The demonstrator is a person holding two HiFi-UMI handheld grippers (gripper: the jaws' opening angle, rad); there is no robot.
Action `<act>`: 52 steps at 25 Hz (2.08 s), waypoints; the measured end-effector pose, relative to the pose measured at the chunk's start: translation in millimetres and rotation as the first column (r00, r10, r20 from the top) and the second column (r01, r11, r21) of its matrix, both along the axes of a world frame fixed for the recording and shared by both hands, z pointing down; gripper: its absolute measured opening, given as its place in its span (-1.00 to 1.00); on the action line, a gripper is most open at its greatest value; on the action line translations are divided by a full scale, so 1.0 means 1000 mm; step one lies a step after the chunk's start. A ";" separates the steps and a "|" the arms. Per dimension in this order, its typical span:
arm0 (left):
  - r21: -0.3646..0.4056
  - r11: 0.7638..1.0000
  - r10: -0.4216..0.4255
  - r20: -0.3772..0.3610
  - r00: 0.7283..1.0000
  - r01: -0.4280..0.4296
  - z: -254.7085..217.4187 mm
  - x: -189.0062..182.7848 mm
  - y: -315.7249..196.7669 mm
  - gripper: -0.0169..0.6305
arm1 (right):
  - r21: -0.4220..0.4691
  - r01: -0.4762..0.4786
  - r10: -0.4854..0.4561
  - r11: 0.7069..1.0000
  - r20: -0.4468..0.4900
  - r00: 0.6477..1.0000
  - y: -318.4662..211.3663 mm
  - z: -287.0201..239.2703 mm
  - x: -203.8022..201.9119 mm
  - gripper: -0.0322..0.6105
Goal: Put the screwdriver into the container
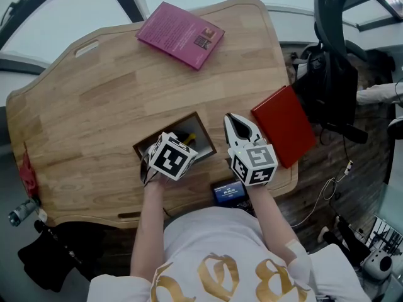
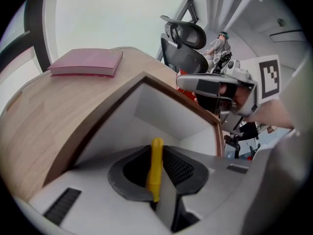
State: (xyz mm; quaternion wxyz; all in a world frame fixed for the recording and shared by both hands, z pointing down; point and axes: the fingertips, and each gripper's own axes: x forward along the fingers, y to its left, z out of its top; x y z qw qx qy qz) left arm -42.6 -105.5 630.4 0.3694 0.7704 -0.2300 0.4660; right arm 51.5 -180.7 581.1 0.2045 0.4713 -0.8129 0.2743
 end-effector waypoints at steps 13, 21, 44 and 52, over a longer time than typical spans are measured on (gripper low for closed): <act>-0.053 0.999 -0.005 0.008 1.000 0.006 0.007 0.000 0.002 -0.71 | -0.004 0.004 -0.004 1.000 0.001 1.000 0.000 0.002 0.002 -0.80; -0.060 0.998 0.000 0.014 1.000 0.001 0.006 0.000 0.003 -0.60 | -0.012 0.005 -0.005 1.000 -0.002 1.000 0.005 0.001 0.003 -0.80; 0.214 0.966 -0.141 -0.036 0.989 0.145 -0.055 -0.025 -0.019 -0.71 | 0.089 0.006 -0.006 0.996 -0.003 1.000 0.025 -0.045 -0.001 -0.80; 0.349 0.903 -0.238 -0.077 0.968 0.250 -0.086 -0.045 -0.008 -0.88 | 0.143 0.022 -0.021 0.990 -0.012 1.000 0.048 -0.067 -0.007 -0.80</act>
